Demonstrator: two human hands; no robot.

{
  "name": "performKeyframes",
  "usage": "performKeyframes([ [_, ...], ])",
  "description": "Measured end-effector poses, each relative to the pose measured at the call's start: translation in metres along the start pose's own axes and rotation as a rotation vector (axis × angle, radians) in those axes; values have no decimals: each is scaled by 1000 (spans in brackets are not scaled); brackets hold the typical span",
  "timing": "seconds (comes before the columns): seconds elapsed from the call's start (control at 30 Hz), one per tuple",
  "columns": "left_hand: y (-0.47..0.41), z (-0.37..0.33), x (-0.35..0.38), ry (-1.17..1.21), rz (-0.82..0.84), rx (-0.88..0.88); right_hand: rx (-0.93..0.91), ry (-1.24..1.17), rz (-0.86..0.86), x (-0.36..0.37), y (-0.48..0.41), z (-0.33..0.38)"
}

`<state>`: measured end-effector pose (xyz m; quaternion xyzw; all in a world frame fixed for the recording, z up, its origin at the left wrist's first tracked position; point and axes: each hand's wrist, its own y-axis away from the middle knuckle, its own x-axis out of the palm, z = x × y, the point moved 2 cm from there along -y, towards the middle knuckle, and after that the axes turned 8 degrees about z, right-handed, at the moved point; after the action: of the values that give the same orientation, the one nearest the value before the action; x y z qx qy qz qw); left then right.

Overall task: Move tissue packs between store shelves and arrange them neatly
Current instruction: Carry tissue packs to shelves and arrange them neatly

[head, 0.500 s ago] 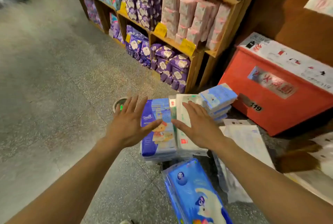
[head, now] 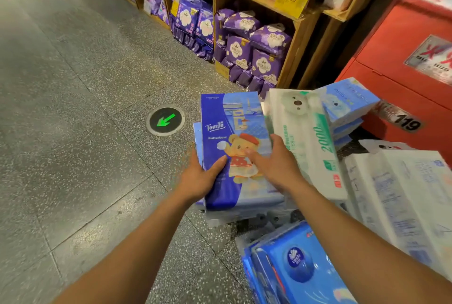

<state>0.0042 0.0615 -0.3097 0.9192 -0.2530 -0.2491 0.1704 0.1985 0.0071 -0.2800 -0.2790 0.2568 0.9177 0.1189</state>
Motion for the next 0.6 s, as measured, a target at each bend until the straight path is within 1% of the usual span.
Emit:
performKeyframes([
  [0.07, -4, 11, 6, 95, 65, -3, 18, -109, -5, 8, -7, 3],
  [0.13, 3, 9, 4, 150, 90, 12, 16, -182, -13, 9, -6, 6],
  [0.23, 31, -12, -9, 276, 130, -5, -6, -276, 7, -1, 12, 24],
  [0.3, 53, -36, -21, 363, 120, -30, -30, -333, -5, -17, 33, 49],
  [0.43, 106, -124, -64, 508, 92, 19, -100, -435, -46, -75, 83, 132],
  [0.53, 158, -209, -119, 548, 66, 63, -169, -521, -51, -134, 131, 216],
  [0.6, 196, -261, -165, 553, 49, 96, -211, -589, -17, -170, 168, 277],
])
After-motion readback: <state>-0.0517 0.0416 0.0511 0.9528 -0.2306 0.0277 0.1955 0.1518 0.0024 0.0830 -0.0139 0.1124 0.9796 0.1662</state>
